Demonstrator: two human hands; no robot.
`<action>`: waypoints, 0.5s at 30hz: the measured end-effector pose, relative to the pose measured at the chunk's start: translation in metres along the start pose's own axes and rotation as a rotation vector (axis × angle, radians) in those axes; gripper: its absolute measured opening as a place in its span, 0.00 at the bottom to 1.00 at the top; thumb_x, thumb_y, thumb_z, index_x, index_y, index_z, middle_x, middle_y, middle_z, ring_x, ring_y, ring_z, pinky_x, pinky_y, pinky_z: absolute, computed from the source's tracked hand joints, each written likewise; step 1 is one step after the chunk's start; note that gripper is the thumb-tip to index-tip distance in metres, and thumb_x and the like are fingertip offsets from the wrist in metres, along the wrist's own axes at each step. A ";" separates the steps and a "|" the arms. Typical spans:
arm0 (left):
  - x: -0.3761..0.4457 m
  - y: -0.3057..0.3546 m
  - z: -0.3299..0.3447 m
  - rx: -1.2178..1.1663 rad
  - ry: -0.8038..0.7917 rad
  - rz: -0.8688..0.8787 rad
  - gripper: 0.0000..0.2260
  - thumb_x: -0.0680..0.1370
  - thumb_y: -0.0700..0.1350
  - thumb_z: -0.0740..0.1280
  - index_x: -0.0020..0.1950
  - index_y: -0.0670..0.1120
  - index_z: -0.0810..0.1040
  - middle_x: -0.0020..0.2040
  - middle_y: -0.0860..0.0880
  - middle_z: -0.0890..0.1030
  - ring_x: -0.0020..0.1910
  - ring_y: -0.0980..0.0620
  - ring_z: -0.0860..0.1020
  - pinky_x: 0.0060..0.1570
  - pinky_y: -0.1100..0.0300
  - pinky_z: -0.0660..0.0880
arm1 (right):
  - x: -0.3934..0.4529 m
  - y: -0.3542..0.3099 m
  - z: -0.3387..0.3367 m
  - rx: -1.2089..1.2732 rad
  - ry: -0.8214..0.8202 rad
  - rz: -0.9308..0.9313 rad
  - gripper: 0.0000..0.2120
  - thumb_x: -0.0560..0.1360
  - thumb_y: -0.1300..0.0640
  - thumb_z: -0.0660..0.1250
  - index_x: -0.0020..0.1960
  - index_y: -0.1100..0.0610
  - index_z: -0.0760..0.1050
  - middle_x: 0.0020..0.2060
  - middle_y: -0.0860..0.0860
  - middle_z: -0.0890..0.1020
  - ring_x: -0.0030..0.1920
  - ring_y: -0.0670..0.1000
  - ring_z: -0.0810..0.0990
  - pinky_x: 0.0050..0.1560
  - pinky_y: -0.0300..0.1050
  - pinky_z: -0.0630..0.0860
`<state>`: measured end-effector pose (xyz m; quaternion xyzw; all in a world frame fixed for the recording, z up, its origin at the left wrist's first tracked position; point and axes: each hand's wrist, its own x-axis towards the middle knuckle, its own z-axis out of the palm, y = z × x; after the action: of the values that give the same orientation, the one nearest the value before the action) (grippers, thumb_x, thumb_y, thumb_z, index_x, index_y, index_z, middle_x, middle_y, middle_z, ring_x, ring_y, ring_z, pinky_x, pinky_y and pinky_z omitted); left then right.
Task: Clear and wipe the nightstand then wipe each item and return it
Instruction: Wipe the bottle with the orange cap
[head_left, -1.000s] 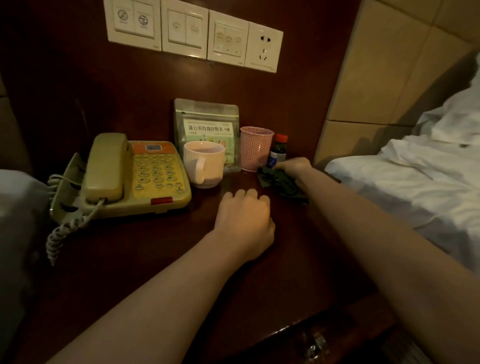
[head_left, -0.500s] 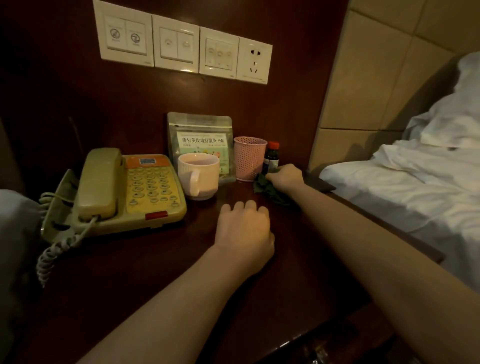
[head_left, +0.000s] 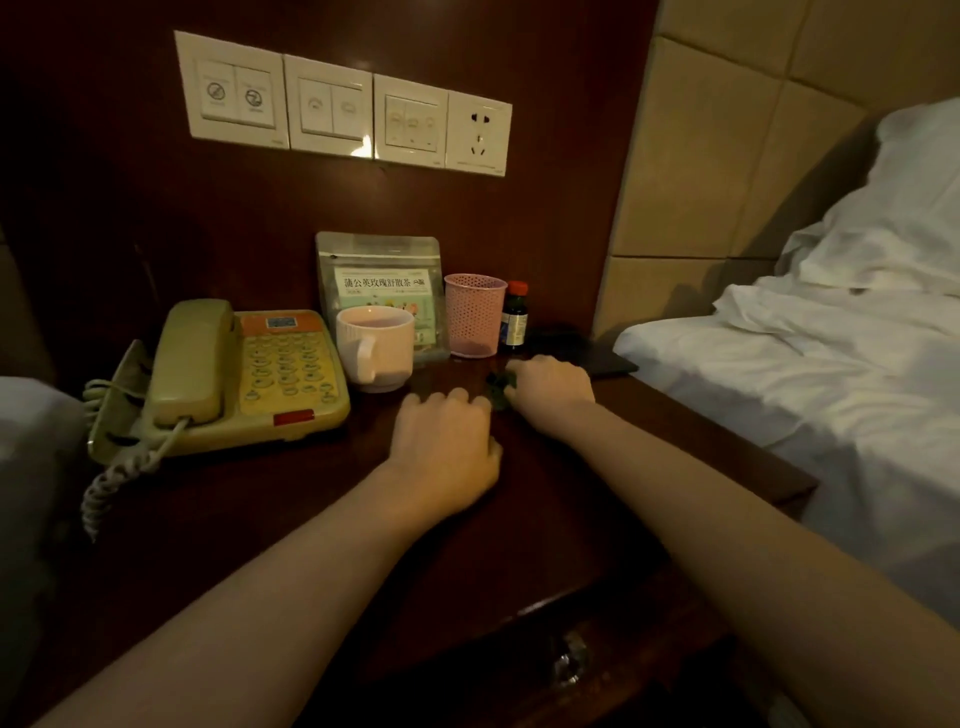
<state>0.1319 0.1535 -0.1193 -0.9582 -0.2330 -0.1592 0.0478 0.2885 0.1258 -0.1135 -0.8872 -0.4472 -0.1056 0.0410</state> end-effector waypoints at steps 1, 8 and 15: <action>-0.002 0.000 -0.001 -0.006 0.012 -0.018 0.12 0.79 0.52 0.58 0.59 0.48 0.71 0.55 0.48 0.75 0.55 0.48 0.75 0.50 0.53 0.67 | -0.015 0.003 -0.004 -0.007 -0.011 -0.018 0.15 0.80 0.50 0.56 0.65 0.51 0.71 0.59 0.55 0.75 0.56 0.57 0.76 0.47 0.49 0.71; -0.032 0.030 -0.010 -0.057 0.052 -0.031 0.09 0.80 0.49 0.58 0.54 0.47 0.74 0.52 0.48 0.78 0.50 0.47 0.78 0.40 0.57 0.66 | -0.148 0.058 -0.031 0.040 0.002 0.018 0.15 0.80 0.49 0.55 0.64 0.50 0.71 0.56 0.54 0.75 0.54 0.58 0.77 0.45 0.48 0.70; -0.088 0.122 -0.014 -0.392 0.354 0.053 0.07 0.78 0.47 0.62 0.51 0.49 0.78 0.49 0.53 0.79 0.46 0.52 0.78 0.39 0.60 0.68 | -0.312 0.116 -0.015 0.025 -0.055 0.111 0.16 0.79 0.49 0.58 0.67 0.46 0.70 0.57 0.51 0.74 0.53 0.54 0.78 0.46 0.46 0.74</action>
<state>0.1107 0.0049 -0.1369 -0.9122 -0.1606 -0.3650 -0.0944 0.1992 -0.1908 -0.1666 -0.9127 -0.3995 -0.0734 0.0457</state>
